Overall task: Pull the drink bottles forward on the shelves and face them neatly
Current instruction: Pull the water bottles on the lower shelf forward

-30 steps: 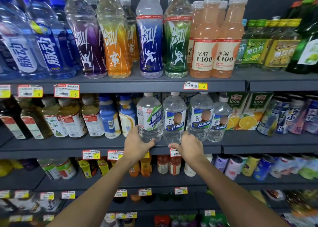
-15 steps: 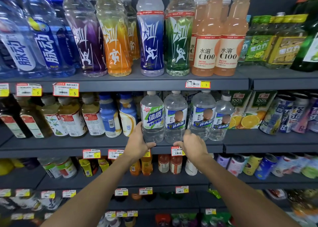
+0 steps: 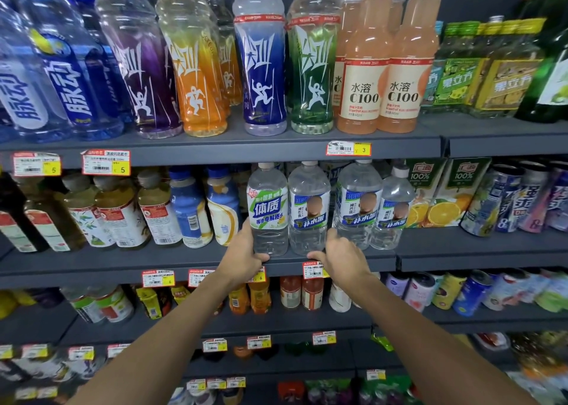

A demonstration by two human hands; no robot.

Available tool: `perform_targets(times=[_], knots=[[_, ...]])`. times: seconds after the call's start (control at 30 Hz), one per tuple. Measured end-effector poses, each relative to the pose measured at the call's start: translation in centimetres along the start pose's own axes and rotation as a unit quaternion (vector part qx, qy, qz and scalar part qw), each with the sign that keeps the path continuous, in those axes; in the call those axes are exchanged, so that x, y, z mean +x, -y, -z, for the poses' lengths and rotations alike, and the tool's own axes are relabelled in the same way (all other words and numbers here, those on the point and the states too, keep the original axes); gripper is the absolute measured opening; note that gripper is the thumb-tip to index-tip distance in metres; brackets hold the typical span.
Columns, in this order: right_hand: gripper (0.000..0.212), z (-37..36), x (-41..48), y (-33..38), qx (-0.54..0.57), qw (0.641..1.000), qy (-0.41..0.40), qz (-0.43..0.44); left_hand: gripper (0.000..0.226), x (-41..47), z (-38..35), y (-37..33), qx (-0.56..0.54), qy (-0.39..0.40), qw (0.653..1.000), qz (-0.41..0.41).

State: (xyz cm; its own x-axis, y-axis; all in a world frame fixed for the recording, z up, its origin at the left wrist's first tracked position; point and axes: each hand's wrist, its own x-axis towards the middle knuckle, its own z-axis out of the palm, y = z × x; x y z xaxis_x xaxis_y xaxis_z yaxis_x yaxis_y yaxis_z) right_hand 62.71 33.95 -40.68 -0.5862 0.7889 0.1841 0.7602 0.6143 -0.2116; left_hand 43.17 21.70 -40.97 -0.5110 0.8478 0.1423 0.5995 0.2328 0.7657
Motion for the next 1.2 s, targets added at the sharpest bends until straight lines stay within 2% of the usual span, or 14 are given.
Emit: perform_targets(times=[0.33,0.6,0.87,1.2], knots=[[0.066,-0.1,0.3,-0.1,-0.010,1.000,0.011,0.007,0.087,0.2,-0.5,0.2,0.022,-0.008,1.000,0.010],[0.065,-0.3,0.4,-0.3,-0.023,0.999,0.016,0.015,0.081,0.1,1.4,0.8,0.041,0.033,0.998,-0.040],[0.067,0.0,0.4,-0.3,-0.036,0.999,0.016,0.019,0.088,-0.4,0.0,0.2,0.066,-0.007,0.998,-0.009],[0.064,0.1,0.5,-0.2,-0.036,0.999,0.019,0.021,0.087,-0.9,-0.2,0.0,0.065,-0.028,0.997,-0.036]])
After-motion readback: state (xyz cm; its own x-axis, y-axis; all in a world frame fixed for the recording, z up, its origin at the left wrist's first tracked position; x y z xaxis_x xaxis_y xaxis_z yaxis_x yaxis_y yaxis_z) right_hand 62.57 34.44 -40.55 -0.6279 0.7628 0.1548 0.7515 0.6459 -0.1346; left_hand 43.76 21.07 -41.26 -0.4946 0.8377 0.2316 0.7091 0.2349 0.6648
